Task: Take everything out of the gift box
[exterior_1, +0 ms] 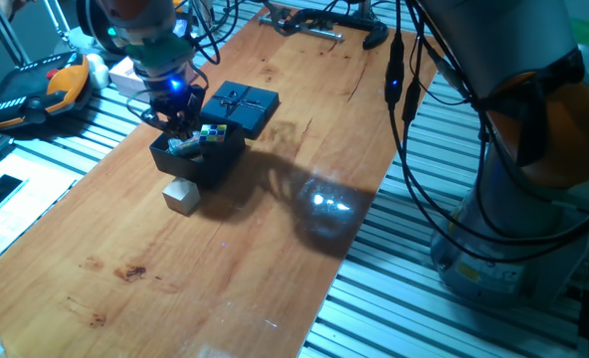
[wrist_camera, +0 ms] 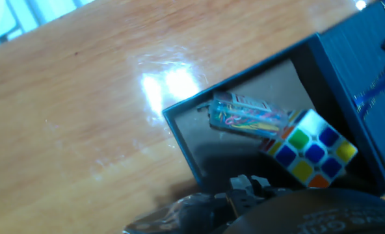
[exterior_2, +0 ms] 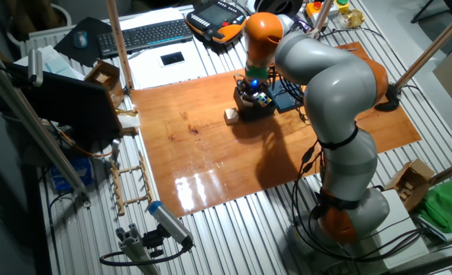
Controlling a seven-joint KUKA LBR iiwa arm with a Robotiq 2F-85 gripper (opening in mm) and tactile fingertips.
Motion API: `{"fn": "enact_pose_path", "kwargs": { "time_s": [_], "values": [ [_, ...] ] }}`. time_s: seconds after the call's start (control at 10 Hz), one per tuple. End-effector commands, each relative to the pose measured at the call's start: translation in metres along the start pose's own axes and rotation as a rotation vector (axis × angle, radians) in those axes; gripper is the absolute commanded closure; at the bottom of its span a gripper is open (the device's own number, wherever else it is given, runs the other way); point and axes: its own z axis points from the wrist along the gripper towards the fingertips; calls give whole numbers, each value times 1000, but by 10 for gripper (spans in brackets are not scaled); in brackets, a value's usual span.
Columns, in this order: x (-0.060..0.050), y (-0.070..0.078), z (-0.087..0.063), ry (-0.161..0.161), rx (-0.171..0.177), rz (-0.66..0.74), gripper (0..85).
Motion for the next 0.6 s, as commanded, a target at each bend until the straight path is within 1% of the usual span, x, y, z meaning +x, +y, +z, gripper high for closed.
{"fn": "enact_pose_path", "kwargs": {
  "time_s": [0.0, 0.2, 0.5],
  "values": [
    [-1, 0, 1, -22, -13, -557, 843],
    [-4, -1, 2, -25, -7, -565, 843],
    [-9, -2, 5, -27, -7, -580, 843]
  ]
}}
